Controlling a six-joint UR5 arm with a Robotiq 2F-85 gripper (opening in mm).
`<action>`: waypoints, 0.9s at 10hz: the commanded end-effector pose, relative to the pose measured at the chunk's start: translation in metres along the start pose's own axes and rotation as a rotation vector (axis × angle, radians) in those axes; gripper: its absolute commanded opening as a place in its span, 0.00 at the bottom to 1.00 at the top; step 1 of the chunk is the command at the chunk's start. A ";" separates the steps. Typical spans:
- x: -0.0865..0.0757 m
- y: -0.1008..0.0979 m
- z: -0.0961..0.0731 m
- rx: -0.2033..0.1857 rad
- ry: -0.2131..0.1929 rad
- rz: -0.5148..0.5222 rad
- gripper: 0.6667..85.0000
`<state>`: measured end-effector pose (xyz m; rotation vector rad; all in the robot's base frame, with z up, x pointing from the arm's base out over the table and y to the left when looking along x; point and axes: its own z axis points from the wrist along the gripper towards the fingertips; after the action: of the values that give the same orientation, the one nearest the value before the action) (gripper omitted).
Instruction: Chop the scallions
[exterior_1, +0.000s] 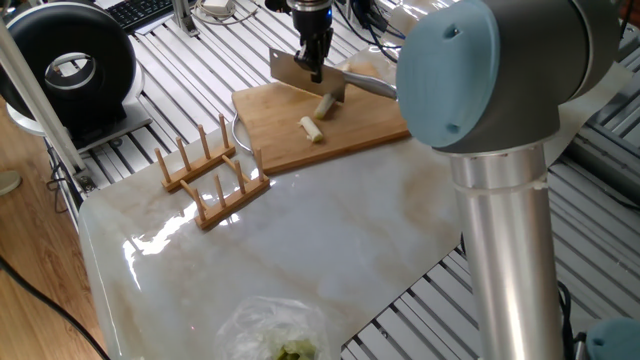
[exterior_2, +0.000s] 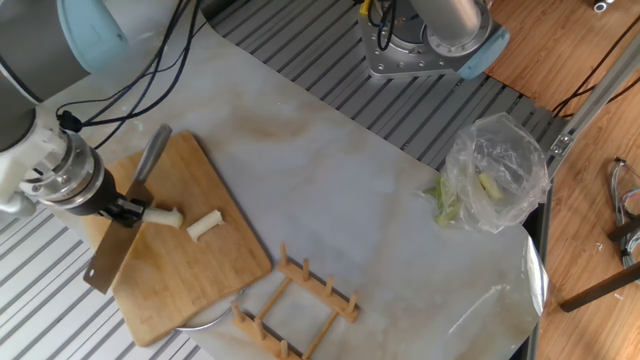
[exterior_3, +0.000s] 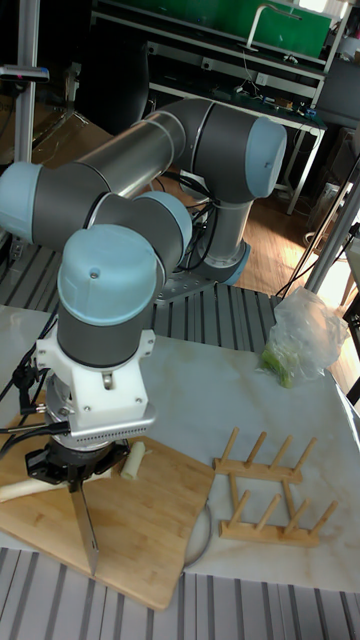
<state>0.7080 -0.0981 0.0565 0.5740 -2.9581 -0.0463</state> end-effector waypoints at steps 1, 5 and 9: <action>-0.004 0.003 0.001 -0.013 -0.016 0.022 0.01; -0.009 0.012 0.013 -0.039 -0.042 0.033 0.01; -0.002 0.008 -0.005 -0.054 -0.007 0.009 0.01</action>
<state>0.7068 -0.0883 0.0505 0.5421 -2.9694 -0.1011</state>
